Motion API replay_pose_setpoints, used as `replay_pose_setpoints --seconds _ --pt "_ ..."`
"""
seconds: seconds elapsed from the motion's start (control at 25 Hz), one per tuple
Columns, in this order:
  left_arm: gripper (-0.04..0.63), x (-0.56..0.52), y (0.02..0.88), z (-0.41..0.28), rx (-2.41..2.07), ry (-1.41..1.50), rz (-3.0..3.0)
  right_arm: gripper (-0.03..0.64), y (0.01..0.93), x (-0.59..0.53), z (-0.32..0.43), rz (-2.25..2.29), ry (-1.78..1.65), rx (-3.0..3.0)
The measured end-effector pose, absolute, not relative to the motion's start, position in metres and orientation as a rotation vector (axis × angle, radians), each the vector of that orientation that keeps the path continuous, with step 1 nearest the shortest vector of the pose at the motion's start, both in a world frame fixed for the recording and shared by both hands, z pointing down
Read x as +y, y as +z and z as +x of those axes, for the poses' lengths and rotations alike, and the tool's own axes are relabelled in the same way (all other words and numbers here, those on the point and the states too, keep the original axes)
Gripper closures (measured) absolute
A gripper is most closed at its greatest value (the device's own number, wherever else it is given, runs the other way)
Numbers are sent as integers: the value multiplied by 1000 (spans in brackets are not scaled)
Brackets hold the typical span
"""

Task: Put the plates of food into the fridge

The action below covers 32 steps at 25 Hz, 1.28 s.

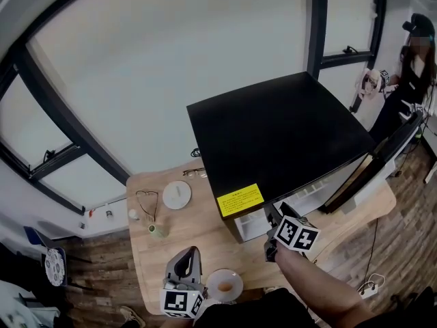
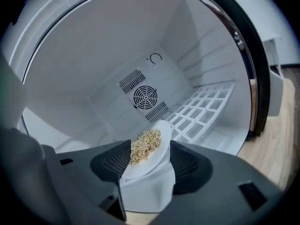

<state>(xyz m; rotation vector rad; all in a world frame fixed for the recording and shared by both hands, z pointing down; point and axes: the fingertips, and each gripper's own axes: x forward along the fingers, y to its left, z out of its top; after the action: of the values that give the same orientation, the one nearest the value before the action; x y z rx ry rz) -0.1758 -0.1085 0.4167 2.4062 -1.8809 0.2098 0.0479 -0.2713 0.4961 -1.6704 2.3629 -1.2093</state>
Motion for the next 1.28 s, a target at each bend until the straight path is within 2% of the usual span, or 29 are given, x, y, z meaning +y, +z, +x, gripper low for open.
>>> replay_pose_setpoints --seconds 0.16,0.4,0.56,0.8,0.84,0.92,0.96,1.28 --pt "591 -107 415 -173 -1881 213 2413 333 499 -268 51 -1810 -1065 2490" --pt "591 -105 412 -166 -1884 218 2422 331 497 -259 56 -1765 -1033 2501" --pt "591 -102 412 -160 -1943 329 2436 331 490 -250 64 -1755 -923 2552" --pt "591 -97 403 -150 -1921 163 2409 334 470 -232 68 -1645 -711 2690" --pt "591 -96 403 -150 -1933 158 2400 349 469 -228 68 -1599 -704 2705" --pt "591 -93 404 -152 -1961 162 2372 482 471 -220 67 -1506 -724 2720" --pt "591 -90 406 -154 -1975 171 2355 504 473 -215 67 -1466 -740 2723" --pt "591 -47 416 -189 -2056 188 2283 534 510 -170 58 -1399 -873 2727"
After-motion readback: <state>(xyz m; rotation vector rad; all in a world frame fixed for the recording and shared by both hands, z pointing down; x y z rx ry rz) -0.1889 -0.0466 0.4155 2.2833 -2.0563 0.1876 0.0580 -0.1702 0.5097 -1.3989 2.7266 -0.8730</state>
